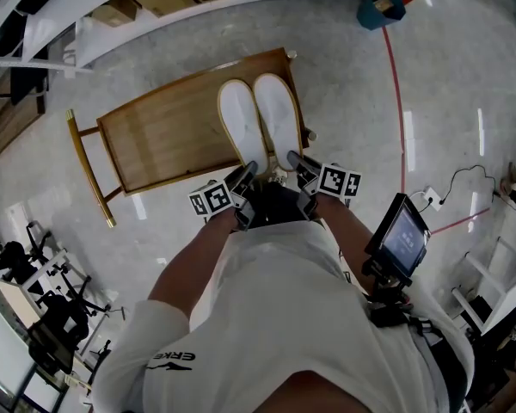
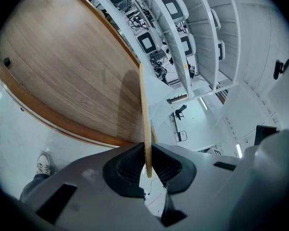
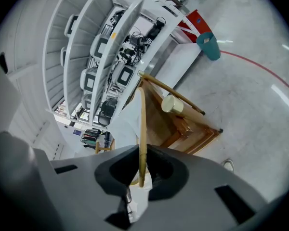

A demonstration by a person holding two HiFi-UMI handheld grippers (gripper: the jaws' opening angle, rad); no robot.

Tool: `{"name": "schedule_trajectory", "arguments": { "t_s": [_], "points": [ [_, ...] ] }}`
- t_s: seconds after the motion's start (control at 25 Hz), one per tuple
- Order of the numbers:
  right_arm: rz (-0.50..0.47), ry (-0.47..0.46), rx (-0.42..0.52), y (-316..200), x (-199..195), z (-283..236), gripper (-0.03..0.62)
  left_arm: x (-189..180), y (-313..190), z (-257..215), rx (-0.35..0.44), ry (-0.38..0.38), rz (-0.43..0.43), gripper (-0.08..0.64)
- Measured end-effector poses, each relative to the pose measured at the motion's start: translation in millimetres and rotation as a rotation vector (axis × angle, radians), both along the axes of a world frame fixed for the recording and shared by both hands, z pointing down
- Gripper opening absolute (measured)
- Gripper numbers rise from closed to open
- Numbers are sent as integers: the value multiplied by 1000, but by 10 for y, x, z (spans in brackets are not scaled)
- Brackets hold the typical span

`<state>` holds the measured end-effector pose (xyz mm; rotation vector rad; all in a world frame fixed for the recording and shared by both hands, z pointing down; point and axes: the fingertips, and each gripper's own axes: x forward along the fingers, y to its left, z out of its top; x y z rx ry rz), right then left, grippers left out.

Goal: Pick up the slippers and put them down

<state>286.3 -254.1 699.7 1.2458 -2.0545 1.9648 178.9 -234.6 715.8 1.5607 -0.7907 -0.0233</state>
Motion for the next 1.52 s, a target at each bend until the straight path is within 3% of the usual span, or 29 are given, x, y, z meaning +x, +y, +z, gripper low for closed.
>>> {"name": "schedule_trajectory", "arguments": {
  "t_s": [0.64,1.52],
  "points": [
    [-2,0,-77,105,-20,233,35,37,82,164,-45,25,15,35],
    [-22,38,-89,117,-14,364,77,60,126,270,-56,34,52,57]
  ]
}}
